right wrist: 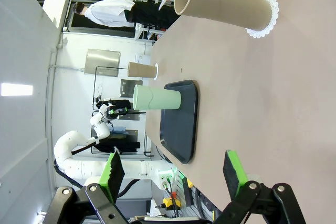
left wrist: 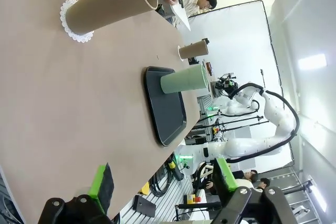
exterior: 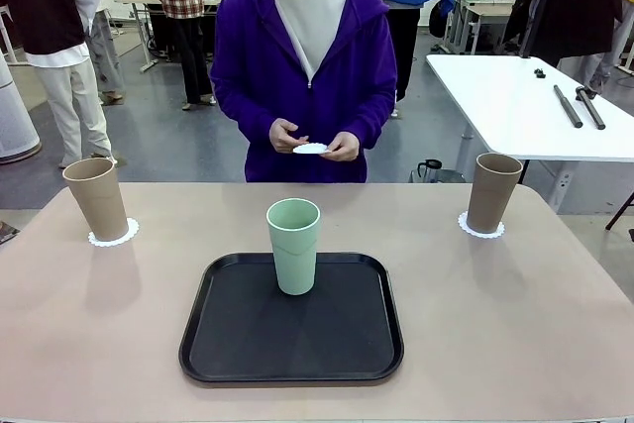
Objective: Place coasters on the table and set cups on them.
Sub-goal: Take one Reusable plastic cup from the Flat Tray and place it on a coaster set by the human.
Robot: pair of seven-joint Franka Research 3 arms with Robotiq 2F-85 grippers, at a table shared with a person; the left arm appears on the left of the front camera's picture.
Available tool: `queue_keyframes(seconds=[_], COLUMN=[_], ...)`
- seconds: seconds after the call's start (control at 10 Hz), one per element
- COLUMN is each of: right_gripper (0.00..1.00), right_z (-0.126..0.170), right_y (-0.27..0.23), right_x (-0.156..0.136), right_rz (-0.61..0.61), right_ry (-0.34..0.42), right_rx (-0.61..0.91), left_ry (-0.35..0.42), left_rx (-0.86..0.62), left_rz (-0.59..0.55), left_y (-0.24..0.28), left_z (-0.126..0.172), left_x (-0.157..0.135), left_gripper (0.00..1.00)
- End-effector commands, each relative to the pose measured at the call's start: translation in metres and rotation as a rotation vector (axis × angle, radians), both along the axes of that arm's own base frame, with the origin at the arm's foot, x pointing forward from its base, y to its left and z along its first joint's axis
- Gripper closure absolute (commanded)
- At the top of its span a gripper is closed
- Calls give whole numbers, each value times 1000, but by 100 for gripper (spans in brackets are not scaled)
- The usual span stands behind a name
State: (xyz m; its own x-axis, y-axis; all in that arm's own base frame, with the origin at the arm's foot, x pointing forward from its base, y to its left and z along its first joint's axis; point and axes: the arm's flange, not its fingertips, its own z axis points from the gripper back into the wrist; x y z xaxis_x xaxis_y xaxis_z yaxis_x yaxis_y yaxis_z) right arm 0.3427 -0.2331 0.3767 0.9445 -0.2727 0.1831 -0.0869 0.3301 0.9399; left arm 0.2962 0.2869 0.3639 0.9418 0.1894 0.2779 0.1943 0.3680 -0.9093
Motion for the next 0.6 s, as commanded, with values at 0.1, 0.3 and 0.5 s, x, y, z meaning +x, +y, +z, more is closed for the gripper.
queue_keyframes(seconds=[0.1,0.3,0.5], right_gripper=[0,0,0], right_z=[0,0,0], right_y=[0,0,0], right_x=[-1,-1,-1], right_rz=[-2,-2,-2], right_ry=[-4,-4,-4], right_rx=[4,4,4], left_ry=[-3,-3,-3], left_rx=[-4,-4,-4], left_rz=[8,8,8], left_y=[0,0,0], left_z=[-1,-1,-1], left_x=[-2,-2,-2], left_gripper=[0,0,0])
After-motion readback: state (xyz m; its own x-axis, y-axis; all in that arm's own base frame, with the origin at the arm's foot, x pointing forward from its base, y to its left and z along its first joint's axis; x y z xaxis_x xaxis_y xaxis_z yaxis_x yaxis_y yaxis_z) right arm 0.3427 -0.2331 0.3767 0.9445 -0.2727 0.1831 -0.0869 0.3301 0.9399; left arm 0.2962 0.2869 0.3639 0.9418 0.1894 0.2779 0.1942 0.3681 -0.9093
